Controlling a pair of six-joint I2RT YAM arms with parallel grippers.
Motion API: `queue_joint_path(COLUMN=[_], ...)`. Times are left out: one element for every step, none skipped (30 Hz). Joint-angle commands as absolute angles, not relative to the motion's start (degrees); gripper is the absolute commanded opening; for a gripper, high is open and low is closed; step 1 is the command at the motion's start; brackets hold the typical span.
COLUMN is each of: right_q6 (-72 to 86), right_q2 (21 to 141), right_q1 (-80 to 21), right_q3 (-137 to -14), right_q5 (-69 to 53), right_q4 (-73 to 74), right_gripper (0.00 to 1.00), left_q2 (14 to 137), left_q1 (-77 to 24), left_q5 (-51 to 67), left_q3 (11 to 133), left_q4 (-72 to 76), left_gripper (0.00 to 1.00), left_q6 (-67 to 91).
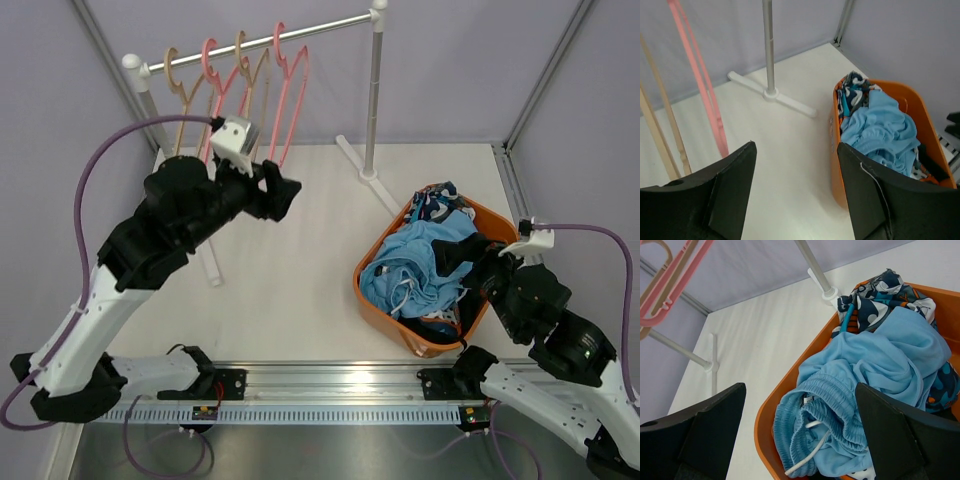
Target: Remove the shorts from the hanger
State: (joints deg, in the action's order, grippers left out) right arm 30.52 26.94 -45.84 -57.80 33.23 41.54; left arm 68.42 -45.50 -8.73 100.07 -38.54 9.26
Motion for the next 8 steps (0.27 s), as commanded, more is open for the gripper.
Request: queue_joint_path(right_q6=[28.13,27.86,27.86,27.86,27.77,27.69,27.6,27.34], right_q2=[29.18,29.35,29.44,29.44,29.36,28.92,28.66,28.39], right_q1=[-45.7,-45.7,-45.7,-45.7,-45.7,-45.7,-45.7,-45.7], right_q3=[-57.31,-57.22,-57.13,-56.87,-56.34,-55.9,-55.03,-54.5], right_q5=[32.08,31.82,31.82,31.99,32.08,32.34,32.6,32.87], right_q4=[38.15,37.88,37.71,37.62,37.18,36.83,35.78,35.16], right_gripper=[0.99,0.99,1.0,0.99,0.99,0.99,0.99,1.0], left_q2=[60.66,58.64,55.06,53.45,51.87,49.77,48.96,48.35], left_q1=[-45.79,-45.79,-45.79,-45.79,-45.79,-45.79,-45.79,-45.79], left_q5=[-5.01,-4.66,-4.57,-4.31,-4.05,-3.69,-3.52,-2.99], left_q3=[90.03,85.48,83.34,81.41,78.25,77.0,76.12,75.16], left_q4=[-36.75,-36.39,-36.04,-35.17,-34.81,-34.63,-34.63,-34.63], left_gripper=[0.7,0.7,0.7,0.7,0.71,0.71,0.71,0.71], left_q6=[8.53,8.44,8.0,7.82,7.56,7.21,7.12,6.95])
